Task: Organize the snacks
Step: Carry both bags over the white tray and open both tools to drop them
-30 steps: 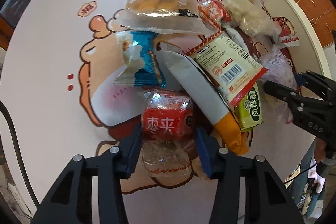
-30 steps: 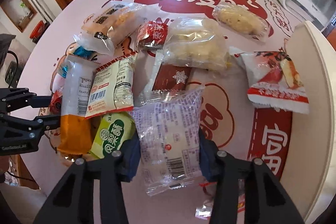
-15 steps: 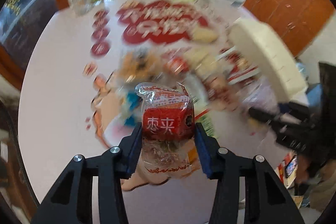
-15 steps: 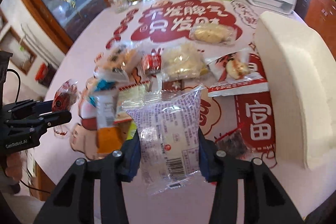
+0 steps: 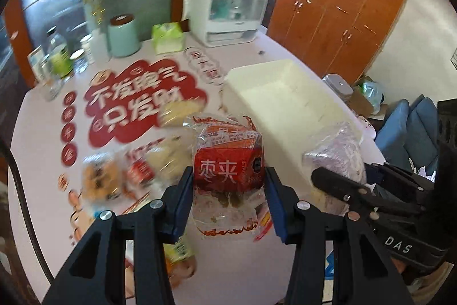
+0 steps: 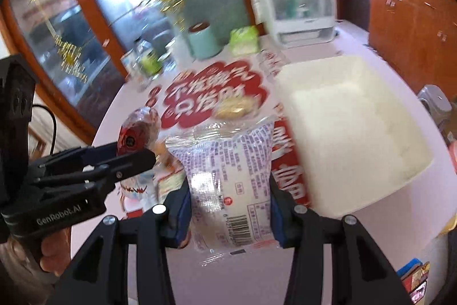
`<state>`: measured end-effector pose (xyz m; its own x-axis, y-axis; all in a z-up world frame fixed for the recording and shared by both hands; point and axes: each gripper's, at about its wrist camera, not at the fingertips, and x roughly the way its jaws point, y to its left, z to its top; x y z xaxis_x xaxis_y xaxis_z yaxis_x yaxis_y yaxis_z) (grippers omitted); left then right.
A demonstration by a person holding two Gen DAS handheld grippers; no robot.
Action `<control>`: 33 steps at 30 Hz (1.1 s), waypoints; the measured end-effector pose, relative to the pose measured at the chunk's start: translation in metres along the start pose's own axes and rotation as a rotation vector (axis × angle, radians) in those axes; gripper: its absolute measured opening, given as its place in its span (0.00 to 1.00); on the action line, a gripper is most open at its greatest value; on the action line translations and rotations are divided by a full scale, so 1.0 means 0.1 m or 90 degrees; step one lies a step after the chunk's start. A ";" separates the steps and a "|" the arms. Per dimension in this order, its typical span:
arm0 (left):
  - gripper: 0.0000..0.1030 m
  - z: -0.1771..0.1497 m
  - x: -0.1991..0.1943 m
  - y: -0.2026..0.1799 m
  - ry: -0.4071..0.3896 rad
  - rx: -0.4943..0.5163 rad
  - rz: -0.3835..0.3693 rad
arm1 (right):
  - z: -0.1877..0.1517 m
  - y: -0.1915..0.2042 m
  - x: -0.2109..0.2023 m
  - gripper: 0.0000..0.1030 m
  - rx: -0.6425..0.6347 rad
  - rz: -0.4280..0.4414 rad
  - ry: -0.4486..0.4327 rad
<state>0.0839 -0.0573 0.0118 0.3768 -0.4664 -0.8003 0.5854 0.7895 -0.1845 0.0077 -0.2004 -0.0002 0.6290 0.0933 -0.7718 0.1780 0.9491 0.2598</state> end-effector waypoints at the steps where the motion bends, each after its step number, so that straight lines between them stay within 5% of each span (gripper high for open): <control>1: 0.45 0.09 0.07 -0.13 0.001 0.007 0.004 | 0.03 -0.09 -0.04 0.45 0.008 -0.008 -0.006; 10: 0.45 0.65 0.84 -1.04 0.026 0.028 0.035 | 0.45 -1.11 -0.27 0.45 0.061 -0.096 -0.065; 16: 0.45 0.79 1.38 -1.33 0.058 0.024 0.079 | 0.68 -1.71 -0.04 0.46 0.081 -0.120 -0.051; 22: 0.55 0.81 1.69 -1.39 0.086 0.016 0.141 | 0.70 -1.98 0.33 0.47 0.082 -0.127 0.006; 25: 0.75 0.80 1.71 -1.35 0.081 0.001 0.163 | 0.68 -2.01 0.49 0.49 0.068 -0.136 0.033; 33: 0.76 0.76 1.58 -1.27 0.039 -0.011 0.153 | 0.65 -1.98 0.47 0.58 0.048 -0.127 0.032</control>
<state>0.1237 -0.2613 -0.0476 0.4590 -0.2394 -0.8556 0.4717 0.8818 0.0063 0.0513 -0.4039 -0.0506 0.5373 -0.0773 -0.8398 0.3527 0.9251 0.1405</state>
